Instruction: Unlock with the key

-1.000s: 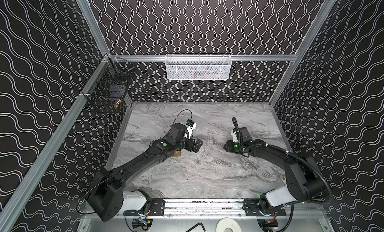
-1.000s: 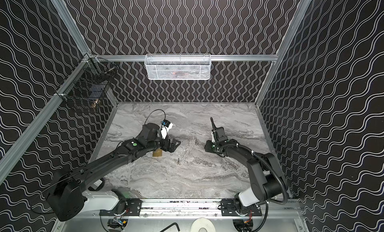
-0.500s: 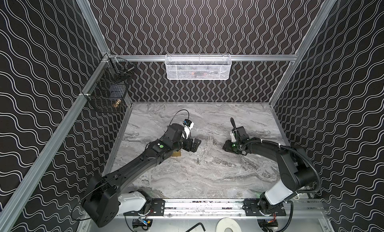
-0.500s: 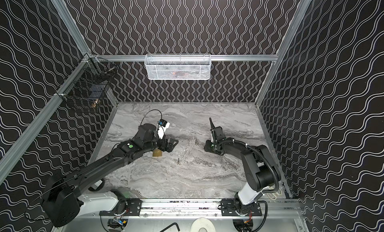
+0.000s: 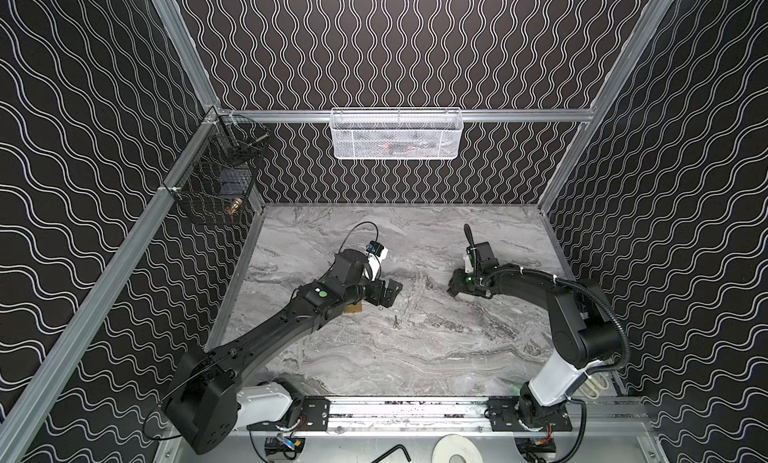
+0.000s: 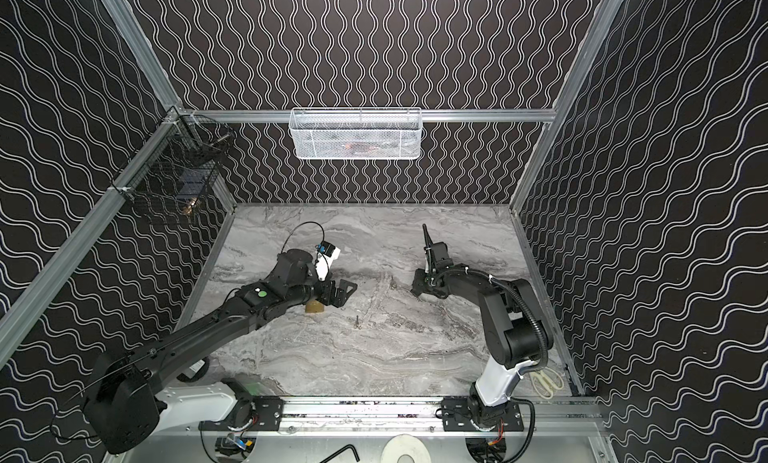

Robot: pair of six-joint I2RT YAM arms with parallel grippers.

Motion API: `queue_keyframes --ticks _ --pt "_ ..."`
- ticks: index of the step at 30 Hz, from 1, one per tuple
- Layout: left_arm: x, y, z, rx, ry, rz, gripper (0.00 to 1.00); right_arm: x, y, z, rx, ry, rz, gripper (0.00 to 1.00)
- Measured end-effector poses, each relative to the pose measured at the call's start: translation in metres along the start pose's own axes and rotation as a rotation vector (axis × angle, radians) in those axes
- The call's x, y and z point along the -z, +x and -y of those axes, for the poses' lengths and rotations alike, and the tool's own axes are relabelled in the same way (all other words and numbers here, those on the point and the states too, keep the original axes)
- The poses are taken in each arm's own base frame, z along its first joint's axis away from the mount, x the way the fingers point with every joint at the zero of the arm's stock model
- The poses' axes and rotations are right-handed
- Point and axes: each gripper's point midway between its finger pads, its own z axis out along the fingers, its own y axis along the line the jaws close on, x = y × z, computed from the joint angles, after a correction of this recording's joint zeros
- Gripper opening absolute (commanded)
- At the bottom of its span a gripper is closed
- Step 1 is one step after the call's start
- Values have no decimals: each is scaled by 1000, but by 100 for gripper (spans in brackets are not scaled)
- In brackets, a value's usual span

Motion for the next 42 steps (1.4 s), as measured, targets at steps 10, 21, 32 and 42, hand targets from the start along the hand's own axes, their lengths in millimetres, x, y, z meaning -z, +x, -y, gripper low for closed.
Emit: queue_keyframes --ticks 10,21,32,42 --pt "6 -2 -3 -1 -17 18 99 9 -13 -6 19 18 15 56" --pt "3 5 -8 7 -26 7 99 4 20 1 -24 17 -79 59" --pt "3 8 -10 9 -27 5 99 -11 4 -18 -20 -76 -48 43" --pt "-6 5 -1 15 31 6 99 -3 15 -15 -8 -70 -73 49"
